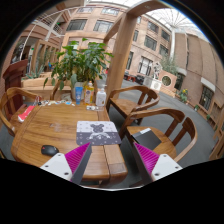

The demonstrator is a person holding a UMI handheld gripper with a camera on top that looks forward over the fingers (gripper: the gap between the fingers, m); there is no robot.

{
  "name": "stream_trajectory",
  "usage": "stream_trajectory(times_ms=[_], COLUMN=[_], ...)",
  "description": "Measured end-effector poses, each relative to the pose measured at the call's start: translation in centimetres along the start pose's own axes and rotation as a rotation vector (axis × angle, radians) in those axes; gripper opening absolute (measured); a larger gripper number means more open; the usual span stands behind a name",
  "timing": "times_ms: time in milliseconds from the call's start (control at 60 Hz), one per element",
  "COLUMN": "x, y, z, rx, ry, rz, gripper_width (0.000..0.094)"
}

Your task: Arrange mouse

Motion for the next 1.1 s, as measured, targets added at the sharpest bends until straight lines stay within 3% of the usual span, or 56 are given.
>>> stream_trajectory(times_ms=[233,433,600,800,1100], x=[7.9,12.2,11.5,9.2,5.3], y=[-4.9,-7.0,-8.4,-11.3,-16.5], z=[3.8,11.9,18.5,23.8,26.1], rx=[-0.066,-0.262,-0.385,-0.433,-0.392], ry=[0.014,0.032,0.039,0.098,0.162], rz=[0.125,0.16,0.113,0.05,0.01], gripper_width=[0.0845,0.0847,0.0852,0.0848,0.0851])
Point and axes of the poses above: the point between the fingertips, and its own axes, seen from behind it with the camera up: z to the left, x down, y backward, against the way the camera looks, the point moved 9 cm from there along y, backward, against the way the camera looks, and after that the axes turned 5 degrees about y, right-handed, at the moved point
